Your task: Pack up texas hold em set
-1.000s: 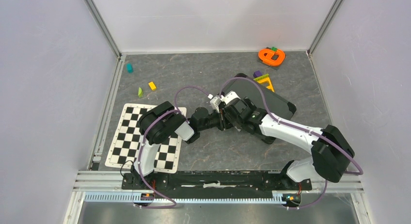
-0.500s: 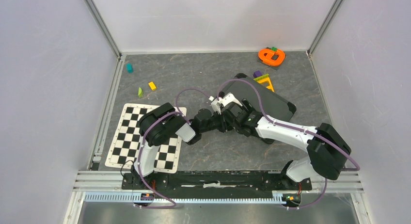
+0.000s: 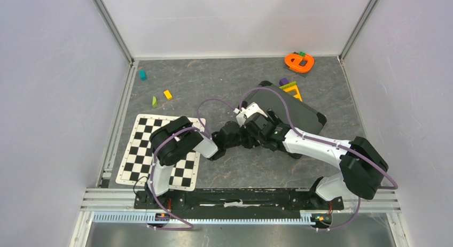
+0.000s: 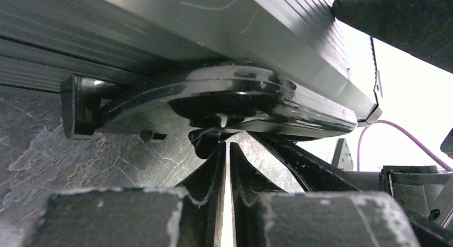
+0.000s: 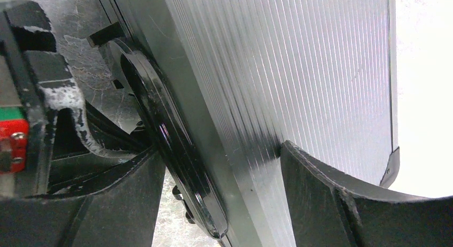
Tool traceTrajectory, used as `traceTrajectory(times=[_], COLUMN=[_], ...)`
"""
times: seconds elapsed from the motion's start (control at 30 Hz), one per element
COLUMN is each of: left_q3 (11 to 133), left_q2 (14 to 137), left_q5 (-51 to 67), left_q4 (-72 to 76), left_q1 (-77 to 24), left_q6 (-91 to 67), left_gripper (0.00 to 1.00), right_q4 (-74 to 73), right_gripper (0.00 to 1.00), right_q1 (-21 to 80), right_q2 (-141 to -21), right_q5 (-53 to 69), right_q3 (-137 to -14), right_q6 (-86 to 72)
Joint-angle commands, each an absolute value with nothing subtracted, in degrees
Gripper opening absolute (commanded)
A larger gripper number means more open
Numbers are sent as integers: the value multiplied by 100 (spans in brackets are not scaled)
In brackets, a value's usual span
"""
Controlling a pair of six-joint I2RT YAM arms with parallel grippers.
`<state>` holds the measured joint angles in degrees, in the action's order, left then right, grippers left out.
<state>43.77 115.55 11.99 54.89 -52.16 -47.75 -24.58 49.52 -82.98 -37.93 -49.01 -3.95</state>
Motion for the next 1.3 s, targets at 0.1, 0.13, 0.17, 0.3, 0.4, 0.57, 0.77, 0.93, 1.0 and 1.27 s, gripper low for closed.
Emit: traceTrajectory(times=[0.1, 0.13, 0.17, 0.3, 0.4, 0.57, 0.77, 0.93, 1.0, 1.27], left_q3=[4292, 4282, 4293, 4433, 4588, 4766, 4846, 4963, 4979, 4873], left_q2=[11274, 11247, 11239, 11280, 11319, 11359, 11440, 11438, 11497, 11562], left_q5=[433, 432, 408, 354, 334, 310, 165, -303, -351, -348], left_q4=[4744, 4754, 4707, 4500, 4235, 3848, 3613, 3139, 3128, 3312], left_q1=[-5133, -5127, -5129, -5124, -5127, -5133, -5157, -5247, -5251, -5192], left_q6=[-4471, -4463, -4457, -4373, -4296, -4152, -4045, -3809, -3804, -3835], left_gripper=[13, 13, 13, 13, 12, 12, 11, 10, 10, 10], right_q4=[-2511, -2469, -2439, -2368, -2363, -2377, -2347, -2331, -2324, -2318], right_gripper=[29, 29, 28, 25, 24, 21, 19, 16, 13, 12], right_q1=[4697, 4655, 4608, 4458, 4430, 4428, 4430, 4430, 4427, 4427], right_q2=[-8572, -8548, -8515, -8407, -8369, -8425, -8493, -8506, -8514, -8536], right_q5=[-2630, -2505, -2406, -2149, -2103, -2131, -2054, -2035, -2030, -2001], right_q3=[-4409, -4374, -4348, -4242, -4211, -4210, -4245, -4228, -4237, -4210], right_q6=[-1120, -1118, -1117, -1141, -1119, -1106, -1107, -1109, -1119, -1130])
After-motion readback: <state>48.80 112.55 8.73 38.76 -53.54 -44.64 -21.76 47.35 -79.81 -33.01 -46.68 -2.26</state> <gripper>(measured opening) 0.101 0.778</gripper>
